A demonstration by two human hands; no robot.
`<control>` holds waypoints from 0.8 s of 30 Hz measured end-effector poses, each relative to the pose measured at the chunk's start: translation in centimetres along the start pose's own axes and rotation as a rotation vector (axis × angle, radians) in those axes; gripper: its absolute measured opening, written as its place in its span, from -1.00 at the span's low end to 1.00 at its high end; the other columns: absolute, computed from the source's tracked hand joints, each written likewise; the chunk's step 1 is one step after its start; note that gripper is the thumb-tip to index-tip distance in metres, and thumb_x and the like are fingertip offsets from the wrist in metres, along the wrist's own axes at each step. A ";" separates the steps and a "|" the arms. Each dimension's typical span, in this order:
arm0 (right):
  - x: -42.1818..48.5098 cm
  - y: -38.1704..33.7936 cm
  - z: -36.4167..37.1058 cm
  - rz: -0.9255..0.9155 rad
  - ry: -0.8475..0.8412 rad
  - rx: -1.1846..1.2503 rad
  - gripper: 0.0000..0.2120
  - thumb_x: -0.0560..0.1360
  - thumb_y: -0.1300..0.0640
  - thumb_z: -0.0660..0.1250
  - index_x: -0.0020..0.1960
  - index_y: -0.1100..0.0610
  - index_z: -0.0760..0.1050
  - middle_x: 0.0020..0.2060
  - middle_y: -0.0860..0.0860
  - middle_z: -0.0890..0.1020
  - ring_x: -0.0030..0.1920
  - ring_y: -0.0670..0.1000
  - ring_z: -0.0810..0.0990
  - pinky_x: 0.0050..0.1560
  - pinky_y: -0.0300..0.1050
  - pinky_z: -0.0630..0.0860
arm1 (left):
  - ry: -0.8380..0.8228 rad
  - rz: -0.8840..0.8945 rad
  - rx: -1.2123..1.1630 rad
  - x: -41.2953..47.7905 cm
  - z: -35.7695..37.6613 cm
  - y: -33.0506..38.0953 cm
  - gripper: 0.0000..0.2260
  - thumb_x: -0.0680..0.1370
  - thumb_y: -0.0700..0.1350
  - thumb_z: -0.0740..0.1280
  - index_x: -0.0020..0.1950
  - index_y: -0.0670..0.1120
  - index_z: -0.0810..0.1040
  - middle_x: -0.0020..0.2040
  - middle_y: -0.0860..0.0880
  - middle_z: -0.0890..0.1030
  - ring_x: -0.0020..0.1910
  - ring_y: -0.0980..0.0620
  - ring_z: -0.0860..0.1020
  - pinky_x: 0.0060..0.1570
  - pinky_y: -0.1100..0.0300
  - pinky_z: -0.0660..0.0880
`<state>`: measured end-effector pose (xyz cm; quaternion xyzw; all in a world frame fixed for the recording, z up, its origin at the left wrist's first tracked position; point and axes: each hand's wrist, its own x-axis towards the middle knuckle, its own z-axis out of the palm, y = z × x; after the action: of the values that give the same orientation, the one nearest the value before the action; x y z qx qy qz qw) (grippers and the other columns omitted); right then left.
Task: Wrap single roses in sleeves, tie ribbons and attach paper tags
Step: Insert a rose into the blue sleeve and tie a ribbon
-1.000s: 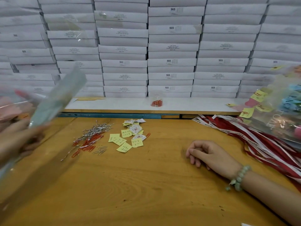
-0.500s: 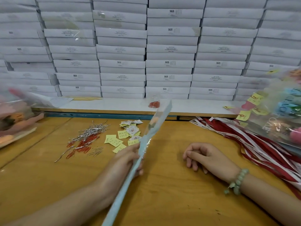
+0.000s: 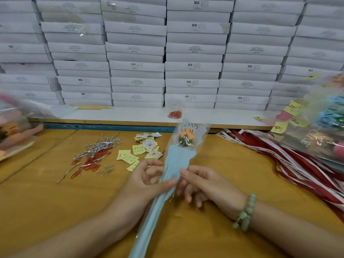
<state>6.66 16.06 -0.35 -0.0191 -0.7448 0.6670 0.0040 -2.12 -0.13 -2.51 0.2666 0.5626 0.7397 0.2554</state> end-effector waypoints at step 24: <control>-0.2 0.2 -0.2 -0.040 0.074 0.232 -0.74 0.53 0.26 0.27 0.21 0.27 0.48 -0.31 -0.05 0.63 -0.37 -0.13 0.55 -0.47 -0.31 0.48 | -0.175 -0.144 -0.031 -0.9 0.4 1.4 -0.86 0.50 -0.17 0.36 -0.06 -0.26 0.53 -0.33 -0.03 0.62 -0.39 0.10 0.59 -0.38 0.33 0.52</control>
<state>6.88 16.25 -0.55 -0.0281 -0.6621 0.7474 0.0469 -1.27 -0.79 -1.18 0.2852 0.5443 0.7018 0.3602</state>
